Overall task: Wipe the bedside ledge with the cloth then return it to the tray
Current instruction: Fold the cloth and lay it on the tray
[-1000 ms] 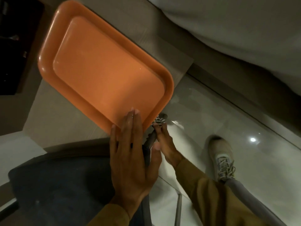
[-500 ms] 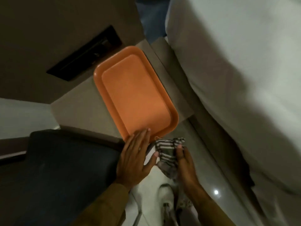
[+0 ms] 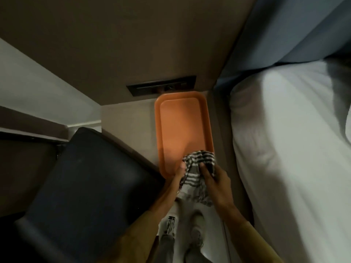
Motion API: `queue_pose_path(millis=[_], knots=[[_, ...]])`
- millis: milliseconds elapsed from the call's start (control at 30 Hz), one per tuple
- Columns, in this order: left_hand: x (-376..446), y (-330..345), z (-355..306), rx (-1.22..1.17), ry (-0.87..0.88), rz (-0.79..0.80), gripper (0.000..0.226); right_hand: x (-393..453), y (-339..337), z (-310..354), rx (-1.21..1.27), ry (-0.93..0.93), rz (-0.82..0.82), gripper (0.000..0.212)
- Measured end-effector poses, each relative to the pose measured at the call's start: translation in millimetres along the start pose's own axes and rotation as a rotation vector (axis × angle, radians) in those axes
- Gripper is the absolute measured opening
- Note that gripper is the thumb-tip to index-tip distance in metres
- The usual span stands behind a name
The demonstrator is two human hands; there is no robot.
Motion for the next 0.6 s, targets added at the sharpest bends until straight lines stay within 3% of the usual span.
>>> queue_pose_path(millis=[33,67,233,333,600], knots=[[2,0,-2,-0.025,0.015,-0.001,0.087,5,2,6,-0.07,-0.05,-0.021,0.014],[3,0,-5,-0.04,0.054,-0.008,0.08,9,4,10,-0.101,-0.081,-0.018,0.015],[12,-4,-9,0.152,0.276,-0.283,0.026,33,11,8,-0.173,-0.049,0.135,0.03],[22,-11,-9,0.197,0.316,-0.38,0.03,41,5,0,-0.286,-0.09,0.148,0.028],[64,-10,6,0.252,0.356,-0.545,0.032,61,0,-20,-0.198,-0.044,0.137,0.028]])
Point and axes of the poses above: each hand's wrist, its own x-axis towards the middle knuckle, its own y-axis out of the palm, z = x × y, the point moved 4 cm from there along x, towards the middle knuckle, and after that the axes turned 6 degrees about y, right-handed, at the moved point
